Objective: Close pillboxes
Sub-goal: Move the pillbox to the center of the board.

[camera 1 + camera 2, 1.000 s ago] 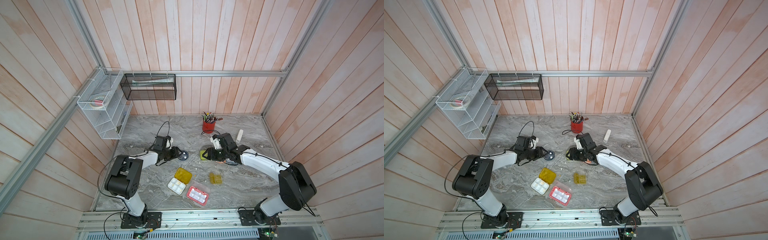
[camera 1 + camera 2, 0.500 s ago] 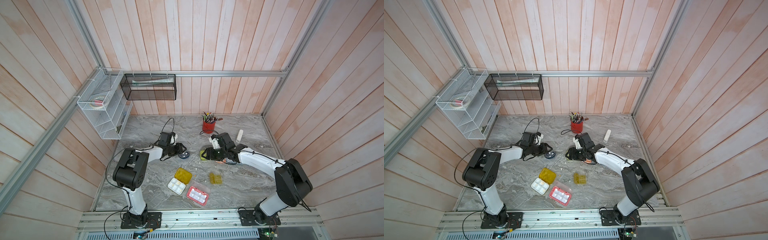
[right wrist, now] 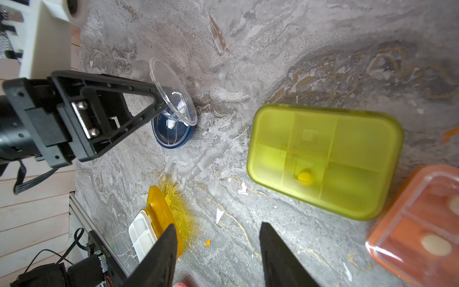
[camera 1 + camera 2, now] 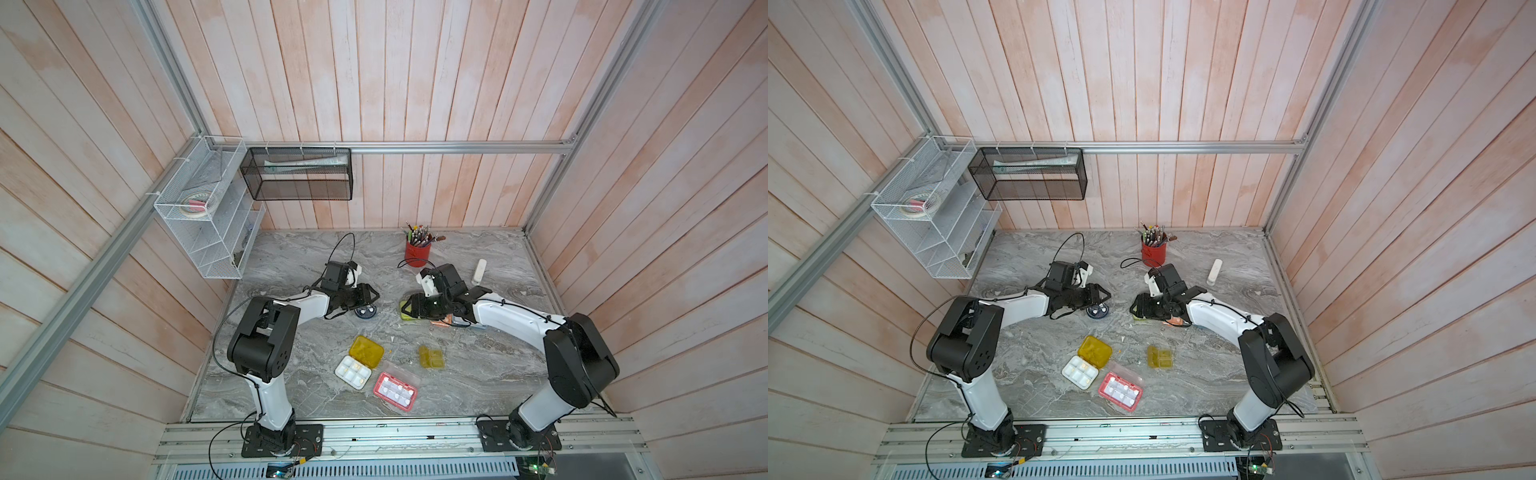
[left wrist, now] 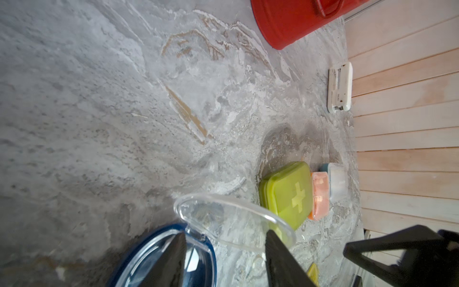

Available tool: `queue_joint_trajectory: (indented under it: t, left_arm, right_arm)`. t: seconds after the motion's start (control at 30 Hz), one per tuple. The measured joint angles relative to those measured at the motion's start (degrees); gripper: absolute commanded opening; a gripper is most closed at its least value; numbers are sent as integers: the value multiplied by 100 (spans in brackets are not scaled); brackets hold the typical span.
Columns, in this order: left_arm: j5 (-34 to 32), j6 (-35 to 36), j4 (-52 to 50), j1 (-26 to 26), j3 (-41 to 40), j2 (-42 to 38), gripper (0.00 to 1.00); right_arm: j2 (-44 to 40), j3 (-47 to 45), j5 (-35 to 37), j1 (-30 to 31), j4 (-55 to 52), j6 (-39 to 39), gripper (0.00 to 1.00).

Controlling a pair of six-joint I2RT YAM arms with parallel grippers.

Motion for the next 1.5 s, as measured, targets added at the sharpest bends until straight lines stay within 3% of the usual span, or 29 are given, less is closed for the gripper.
queue_joint_trajectory:
  t: [0.37,0.5,0.77,1.5]
  left_arm:
    - [-50,50,-164,37,-166,-1086,54]
    - [-35,-13,-63,297,-496,-1215,54]
    - [-26,-278,249,894,-1213,-1213,48]
    - [568,-903,1508,922,-1285,-210,46]
  right_arm:
    - [105,118,-20,31,24,13,55]
    - [262,315,-28,131,15,15,55]
    - [448,782,-42,210,-26,4,55]
    - [603,940,-46,221,-151,-9,55]
